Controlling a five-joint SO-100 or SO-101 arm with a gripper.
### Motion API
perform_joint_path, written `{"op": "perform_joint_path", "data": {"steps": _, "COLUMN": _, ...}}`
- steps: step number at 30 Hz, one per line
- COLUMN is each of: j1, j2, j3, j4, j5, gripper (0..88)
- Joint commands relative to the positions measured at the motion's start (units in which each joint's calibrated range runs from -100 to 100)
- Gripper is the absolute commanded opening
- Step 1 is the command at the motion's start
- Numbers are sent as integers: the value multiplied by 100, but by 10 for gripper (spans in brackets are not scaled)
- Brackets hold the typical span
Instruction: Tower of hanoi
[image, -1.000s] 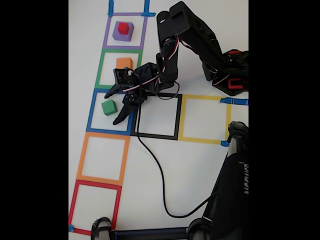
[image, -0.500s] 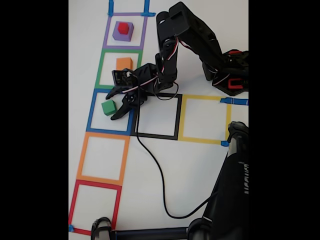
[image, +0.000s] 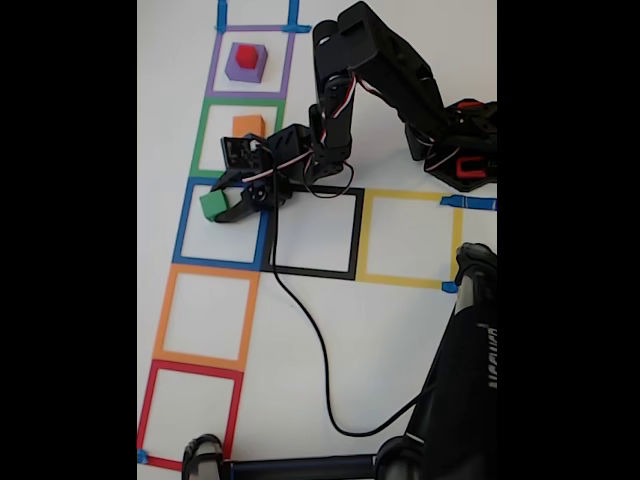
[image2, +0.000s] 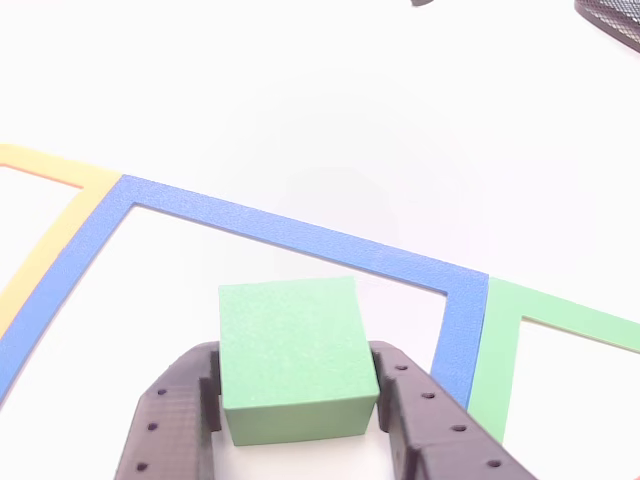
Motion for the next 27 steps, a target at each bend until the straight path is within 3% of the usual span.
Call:
{"op": "perform_joint_path", "data": {"steps": 1, "j1": -57, "j2": -84, "j3": -168, "j4": 23, "j5": 36, "gripper": 67}}
{"op": "perform_joint_path", "data": {"steps": 9, "j1": -114, "j2": -819, "j3": -122, "j4": 663, "j5": 36, "gripper": 49}}
{"op": "perform_joint_path", "data": {"steps": 19, "j1": -239, "j2": -3233, "j3": -204, "j4": 3181, "j5": 36, "gripper": 39}}
{"op": "perform_joint_path", "data": {"steps": 27, "j1": 116, "j2": -5001, "j3": -586, "j4": 5910, "j5": 36, "gripper": 30}}
